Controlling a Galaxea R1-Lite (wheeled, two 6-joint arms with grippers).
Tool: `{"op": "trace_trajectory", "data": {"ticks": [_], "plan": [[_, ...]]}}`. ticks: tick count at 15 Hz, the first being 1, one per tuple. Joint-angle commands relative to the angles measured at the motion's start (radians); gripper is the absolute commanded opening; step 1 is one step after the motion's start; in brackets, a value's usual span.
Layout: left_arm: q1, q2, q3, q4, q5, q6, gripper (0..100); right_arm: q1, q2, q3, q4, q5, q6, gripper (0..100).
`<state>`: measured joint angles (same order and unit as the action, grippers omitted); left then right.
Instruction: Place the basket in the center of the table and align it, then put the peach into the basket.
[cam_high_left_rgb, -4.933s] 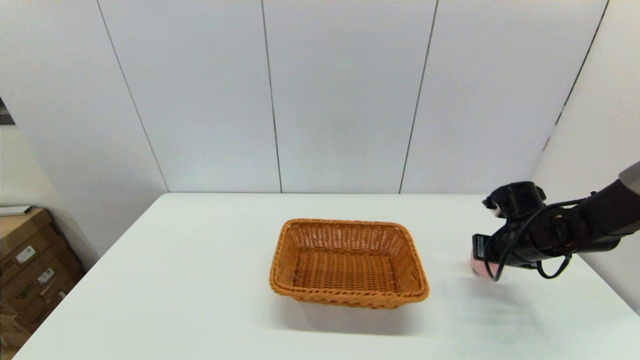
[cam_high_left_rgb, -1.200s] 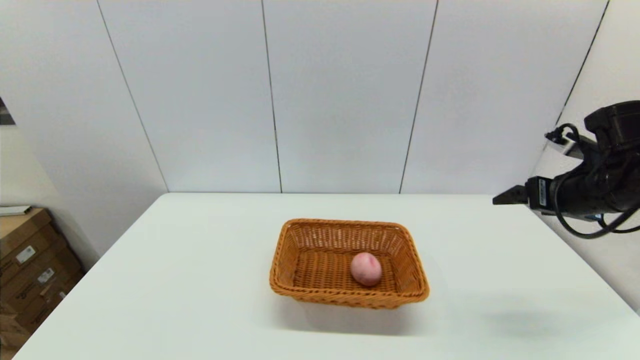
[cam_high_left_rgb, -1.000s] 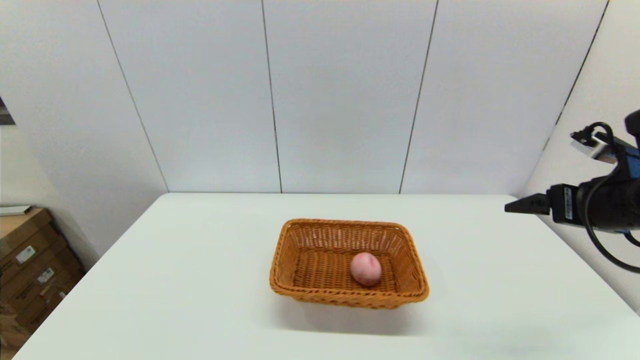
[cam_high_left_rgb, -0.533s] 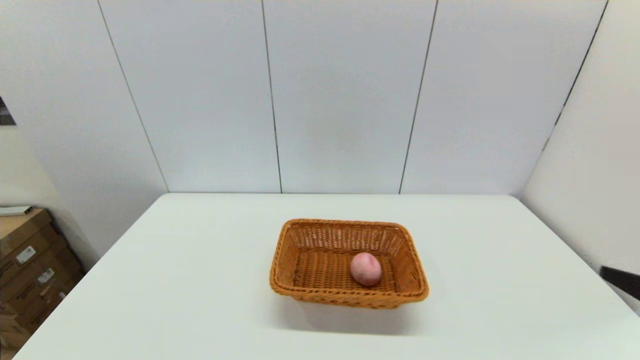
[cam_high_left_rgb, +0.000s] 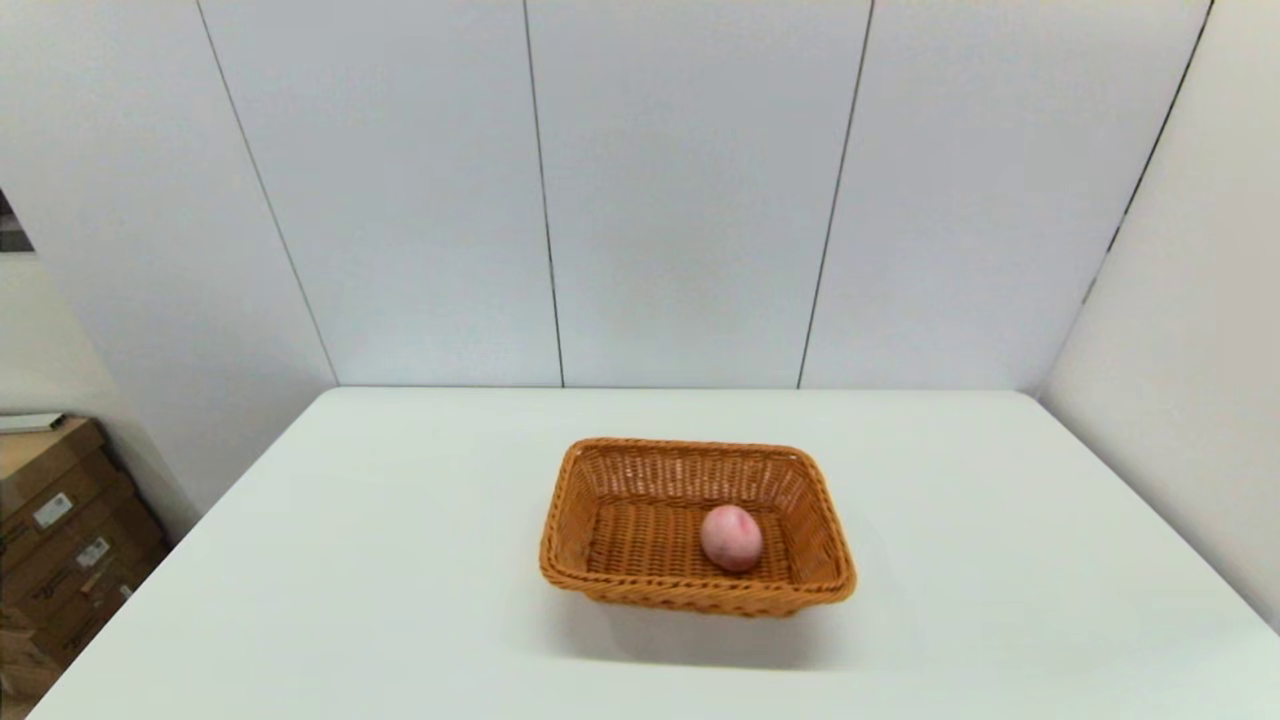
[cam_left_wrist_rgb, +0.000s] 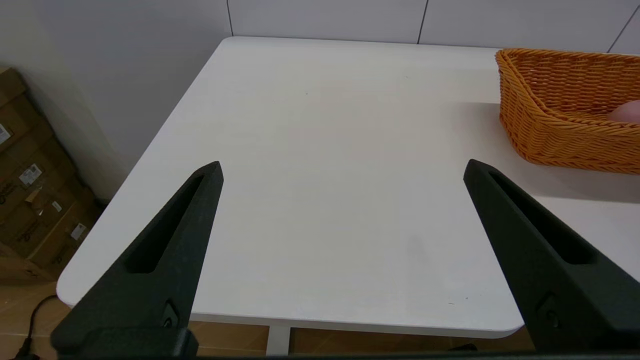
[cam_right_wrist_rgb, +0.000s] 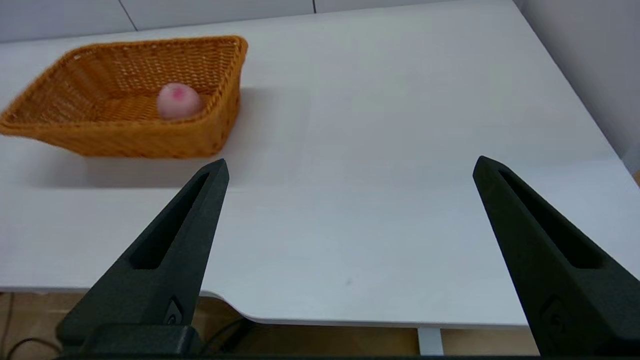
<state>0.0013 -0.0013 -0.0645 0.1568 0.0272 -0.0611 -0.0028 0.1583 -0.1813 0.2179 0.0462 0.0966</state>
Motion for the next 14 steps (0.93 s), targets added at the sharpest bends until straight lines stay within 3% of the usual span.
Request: {"op": "trace_trajectory", "data": {"ticks": [1, 5, 9, 14], "plan": [[0.0, 0.0, 0.0, 0.001, 0.0, 0.0, 100, 0.006, -0.158, 0.074, -0.011, -0.017, -0.018, 100], [0.0, 0.0, 0.0, 0.001, 0.0, 0.0, 100, 0.006, -0.158, 0.074, -0.008, -0.031, -0.031, 100], [0.0, 0.0, 0.0, 0.001, 0.0, 0.0, 100, 0.006, -0.158, 0.095, -0.011, -0.066, -0.135, 100], [0.0, 0.0, 0.0, 0.001, 0.0, 0.0, 100, 0.006, -0.158, 0.105, -0.015, -0.066, -0.124, 100]]}}
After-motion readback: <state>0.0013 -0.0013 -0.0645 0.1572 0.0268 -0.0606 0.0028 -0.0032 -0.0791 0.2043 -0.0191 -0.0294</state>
